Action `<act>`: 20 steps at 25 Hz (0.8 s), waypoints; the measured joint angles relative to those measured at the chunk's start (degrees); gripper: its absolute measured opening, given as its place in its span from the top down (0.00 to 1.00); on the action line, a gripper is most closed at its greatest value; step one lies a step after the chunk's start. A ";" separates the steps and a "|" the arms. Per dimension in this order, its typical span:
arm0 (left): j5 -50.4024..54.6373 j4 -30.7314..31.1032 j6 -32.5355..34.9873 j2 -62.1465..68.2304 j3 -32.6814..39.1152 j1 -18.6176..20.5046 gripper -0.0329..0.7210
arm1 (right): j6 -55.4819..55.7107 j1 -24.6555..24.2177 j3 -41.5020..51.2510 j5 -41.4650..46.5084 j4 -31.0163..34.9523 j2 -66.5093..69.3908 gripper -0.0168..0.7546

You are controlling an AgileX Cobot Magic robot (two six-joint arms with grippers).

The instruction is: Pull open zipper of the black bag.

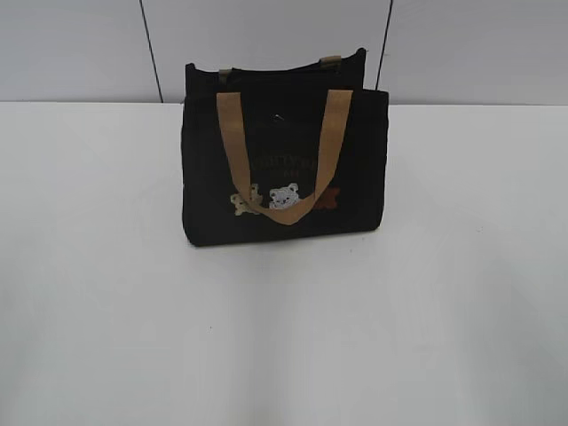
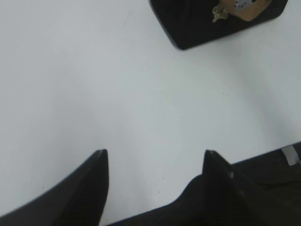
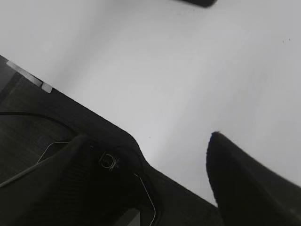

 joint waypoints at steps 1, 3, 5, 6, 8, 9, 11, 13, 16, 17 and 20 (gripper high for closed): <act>0.55 0.89 -1.38 -1.13 0.35 0.00 0.33 | 1.29 0.00 1.90 -0.05 -0.87 -2.69 0.23; 1.10 2.12 -4.29 -3.02 1.03 0.00 0.34 | 4.38 0.00 5.16 -0.09 -2.68 -7.69 0.23; 1.10 2.83 -5.69 -5.02 1.76 0.10 0.34 | 6.65 0.00 8.05 -0.41 -4.86 -12.85 0.23; 1.10 2.97 -6.08 -5.91 2.24 0.16 0.34 | 7.64 0.00 8.96 -0.46 -6.05 -15.55 0.23; 1.32 3.12 -6.29 -6.99 2.81 0.16 0.34 | 9.84 0.00 10.21 -0.41 -8.31 -20.39 0.23; 1.32 3.14 -6.34 -7.37 2.96 0.16 0.34 | 10.78 0.00 10.26 -0.41 -9.61 -22.10 0.23; 1.39 3.14 -6.34 -7.87 2.96 0.16 0.34 | 12.07 0.00 10.45 -0.28 -12.02 -25.50 0.23; 1.44 3.19 -6.39 -8.06 2.96 0.16 0.34 | 13.37 0.00 11.12 0.57 -14.59 -27.59 0.23; 1.44 3.19 -6.45 -8.19 2.96 0.16 0.34 | 15.38 0.00 11.50 1.34 -17.17 -29.54 0.23; 1.50 3.19 -6.45 -8.19 2.96 0.16 0.34 | 15.80 0.00 11.50 1.40 -17.36 -29.67 0.23; 1.50 3.19 -6.45 -8.19 2.96 0.16 0.34 | 16.14 0.00 11.50 1.41 -17.67 -29.68 0.23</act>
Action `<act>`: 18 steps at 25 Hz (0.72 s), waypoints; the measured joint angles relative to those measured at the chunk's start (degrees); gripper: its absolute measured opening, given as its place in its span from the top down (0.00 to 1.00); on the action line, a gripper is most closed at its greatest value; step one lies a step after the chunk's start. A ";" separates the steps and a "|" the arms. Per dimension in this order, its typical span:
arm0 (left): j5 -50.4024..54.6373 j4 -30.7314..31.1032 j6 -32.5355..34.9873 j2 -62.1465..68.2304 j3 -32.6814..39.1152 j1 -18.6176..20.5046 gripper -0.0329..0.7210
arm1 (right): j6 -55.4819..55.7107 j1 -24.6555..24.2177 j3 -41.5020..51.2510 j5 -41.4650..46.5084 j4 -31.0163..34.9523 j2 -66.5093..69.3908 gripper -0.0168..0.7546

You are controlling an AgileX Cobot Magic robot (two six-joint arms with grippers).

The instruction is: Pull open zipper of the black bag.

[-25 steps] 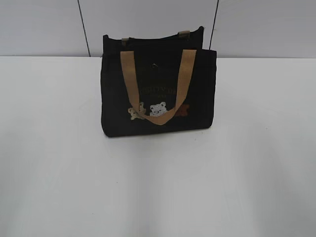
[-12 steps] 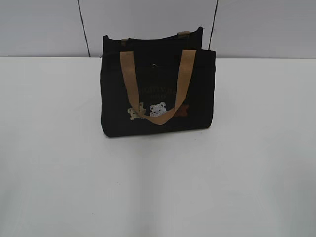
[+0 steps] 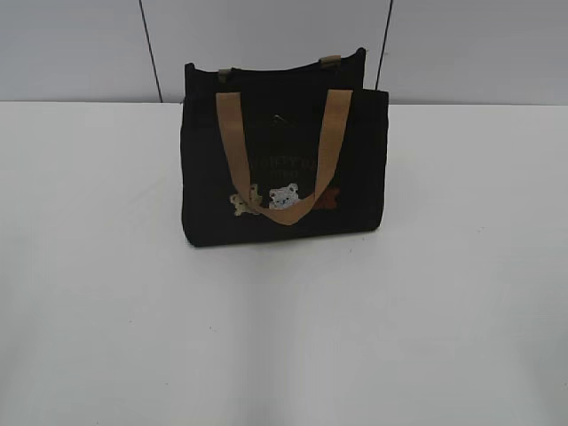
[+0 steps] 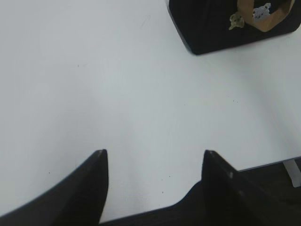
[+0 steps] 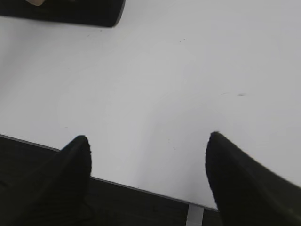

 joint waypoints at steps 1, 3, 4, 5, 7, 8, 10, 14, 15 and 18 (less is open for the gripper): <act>0.00 0.00 0.00 0.00 0.00 0.00 0.34 | 0.00 0.00 0.00 0.05 -0.20 0.00 0.23; 0.00 0.00 -0.04 0.00 0.00 0.00 0.34 | 0.06 0.00 0.05 0.11 -0.44 0.00 0.23; 0.00 0.00 -0.04 0.00 0.00 0.00 0.34 | 0.06 0.00 0.04 0.11 -0.44 0.00 0.23; 0.00 0.00 -0.04 0.00 0.00 0.00 0.34 | 0.06 0.00 0.04 0.15 -0.44 0.00 0.23; 0.00 0.00 -0.04 0.00 0.00 0.00 0.34 | 0.11 0.00 0.04 0.15 -0.38 0.00 0.23; 0.00 0.00 -0.04 0.00 0.00 0.00 0.34 | 0.11 0.00 0.06 0.15 -0.38 0.00 0.23; 0.00 0.00 -0.04 0.00 0.00 0.00 0.34 | 0.11 0.00 0.06 0.15 -0.44 0.00 0.23; 0.00 0.00 -0.04 0.00 0.00 0.00 0.34 | 0.11 0.00 0.06 0.21 -0.48 0.00 0.23; 0.00 0.00 -0.04 0.00 0.00 0.00 0.34 | 0.16 0.00 0.06 0.21 -0.57 0.00 0.23; 0.00 0.00 -0.04 0.00 0.00 0.00 0.35 | 0.16 0.00 0.06 0.21 -0.69 0.00 0.23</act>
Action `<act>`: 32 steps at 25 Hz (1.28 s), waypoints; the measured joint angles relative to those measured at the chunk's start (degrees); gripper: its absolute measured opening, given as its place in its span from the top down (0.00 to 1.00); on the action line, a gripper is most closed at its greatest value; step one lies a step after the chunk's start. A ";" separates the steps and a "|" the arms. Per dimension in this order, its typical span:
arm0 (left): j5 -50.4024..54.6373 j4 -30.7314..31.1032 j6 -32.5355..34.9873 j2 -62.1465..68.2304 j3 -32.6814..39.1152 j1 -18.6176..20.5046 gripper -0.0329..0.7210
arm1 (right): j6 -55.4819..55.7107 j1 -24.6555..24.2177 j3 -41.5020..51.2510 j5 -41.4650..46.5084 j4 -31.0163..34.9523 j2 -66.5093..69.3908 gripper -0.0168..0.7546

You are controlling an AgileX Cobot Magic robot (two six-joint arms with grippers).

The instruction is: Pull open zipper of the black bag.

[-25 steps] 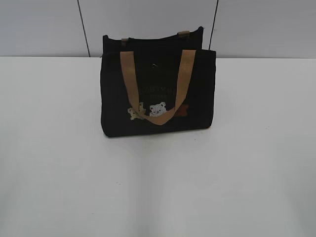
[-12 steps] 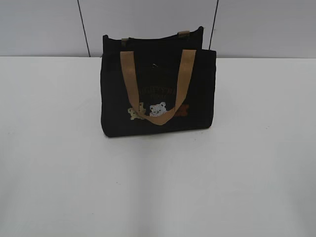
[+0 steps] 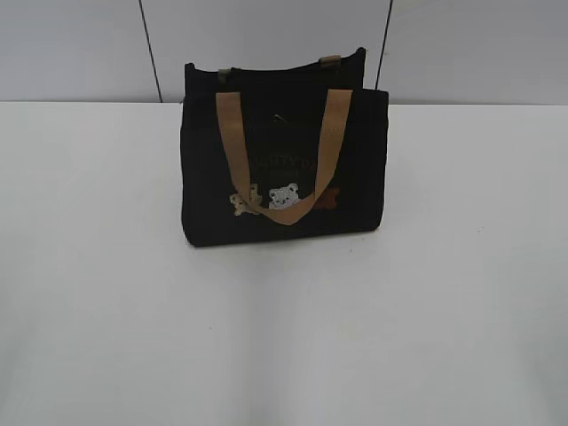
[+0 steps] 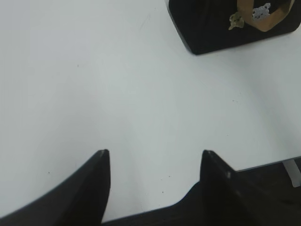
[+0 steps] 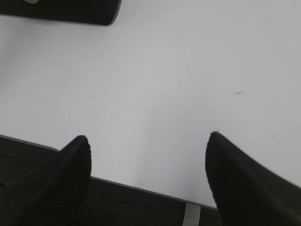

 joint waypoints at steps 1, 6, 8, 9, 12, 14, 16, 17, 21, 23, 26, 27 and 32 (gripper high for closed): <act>0.00 0.00 0.00 0.00 0.00 0.00 0.36 | 0.00 0.00 0.00 0.05 0.00 0.00 0.23; 0.00 0.00 0.00 -0.20 0.00 0.00 0.36 | 0.00 -2.40 0.00 0.11 0.05 0.00 0.23; 0.00 0.00 0.00 -1.16 0.00 0.00 0.36 | 0.00 -4.45 0.00 0.11 0.05 -0.39 0.23; 0.00 0.00 0.00 -2.04 0.00 0.00 0.36 | 0.00 -5.27 0.00 0.11 0.05 -0.83 0.23; 0.00 0.00 0.00 -5.24 0.00 0.00 0.36 | 0.00 -7.76 0.11 0.16 0.11 -3.36 0.23; 0.00 0.06 0.00 -7.57 0.00 0.00 0.36 | 0.00 -9.43 0.11 0.16 0.16 -4.82 0.23; 0.00 0.18 0.00 -9.25 0.00 0.00 0.36 | 0.00 -10.84 0.11 0.16 0.32 -5.03 0.23; 0.00 0.18 0.00 -10.02 0.00 0.00 0.36 | 0.00 -11.56 0.11 0.16 0.34 -5.03 0.23; 0.00 0.18 0.00 -11.71 0.07 0.00 0.36 | 0.00 -12.84 0.11 0.16 0.52 -5.03 0.23; 0.00 0.22 0.00 -11.71 0.07 0.00 0.36 | 0.00 -12.84 0.11 0.16 0.52 -5.03 0.23; 0.00 0.22 0.00 -11.71 0.07 0.00 0.37 | 0.00 -12.84 0.11 0.16 0.58 -5.03 0.23; 0.00 0.24 0.00 -11.71 0.07 0.00 0.37 | 0.00 -12.84 0.11 0.16 0.58 -5.03 0.23; 0.00 0.34 0.00 -11.71 0.07 0.76 0.38 | 0.00 -12.84 0.11 0.16 0.69 -5.03 0.23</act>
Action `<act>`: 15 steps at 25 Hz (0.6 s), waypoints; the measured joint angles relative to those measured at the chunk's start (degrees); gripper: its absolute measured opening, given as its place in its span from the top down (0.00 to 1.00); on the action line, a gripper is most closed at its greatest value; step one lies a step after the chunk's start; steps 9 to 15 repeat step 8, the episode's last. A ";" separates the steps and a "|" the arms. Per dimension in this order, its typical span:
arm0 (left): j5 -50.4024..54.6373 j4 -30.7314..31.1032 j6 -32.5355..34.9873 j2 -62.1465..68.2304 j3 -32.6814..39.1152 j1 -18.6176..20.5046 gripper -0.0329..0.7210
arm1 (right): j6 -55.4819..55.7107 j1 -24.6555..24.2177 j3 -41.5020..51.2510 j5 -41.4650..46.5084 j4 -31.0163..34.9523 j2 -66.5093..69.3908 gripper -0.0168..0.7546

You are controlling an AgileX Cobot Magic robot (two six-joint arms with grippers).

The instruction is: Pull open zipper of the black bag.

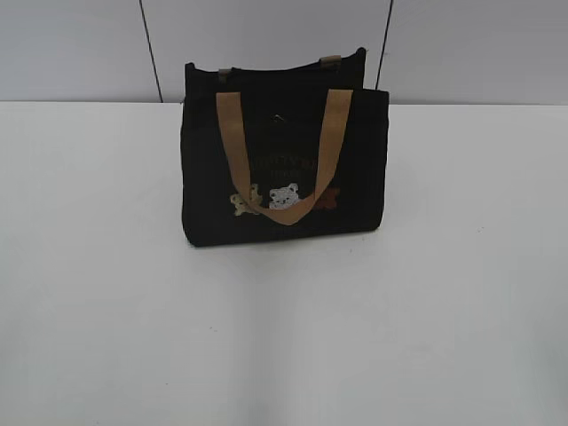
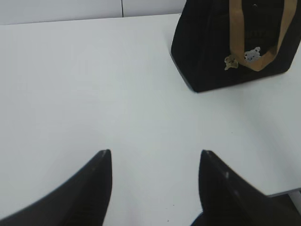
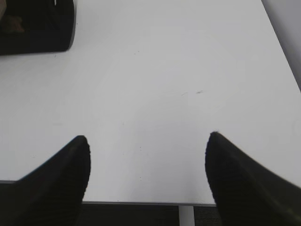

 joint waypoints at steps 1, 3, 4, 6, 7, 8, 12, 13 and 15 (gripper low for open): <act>0.00 0.00 0.00 0.00 0.00 0.72 0.38 | 0.00 0.00 0.00 0.00 0.00 0.00 0.23; 0.00 0.00 0.00 0.00 0.00 2.57 0.39 | 0.00 0.00 0.00 0.00 0.00 0.00 0.23; 0.00 0.00 0.00 0.00 0.00 3.76 0.39 | 0.00 0.00 0.00 0.00 0.00 0.00 0.23; 0.00 0.00 0.00 0.00 0.00 6.07 0.39 | 0.00 0.00 0.00 0.00 0.00 0.00 0.23; 0.00 0.00 0.00 0.00 0.00 6.87 0.39 | 0.00 0.00 0.00 0.00 0.00 0.00 0.23; 0.00 0.00 0.00 0.00 0.00 7.70 0.39 | 0.00 0.00 0.00 0.00 0.00 0.00 0.23; 0.00 0.00 0.00 0.00 0.00 7.70 0.39 | 0.00 0.00 0.00 0.00 0.00 0.00 0.23; 0.00 0.00 0.00 0.00 0.00 7.70 0.39 | 0.00 0.00 0.00 0.00 0.00 0.00 0.23; 0.00 0.00 0.00 0.00 0.00 7.70 0.39 | 0.00 0.00 0.00 0.00 0.00 0.00 0.23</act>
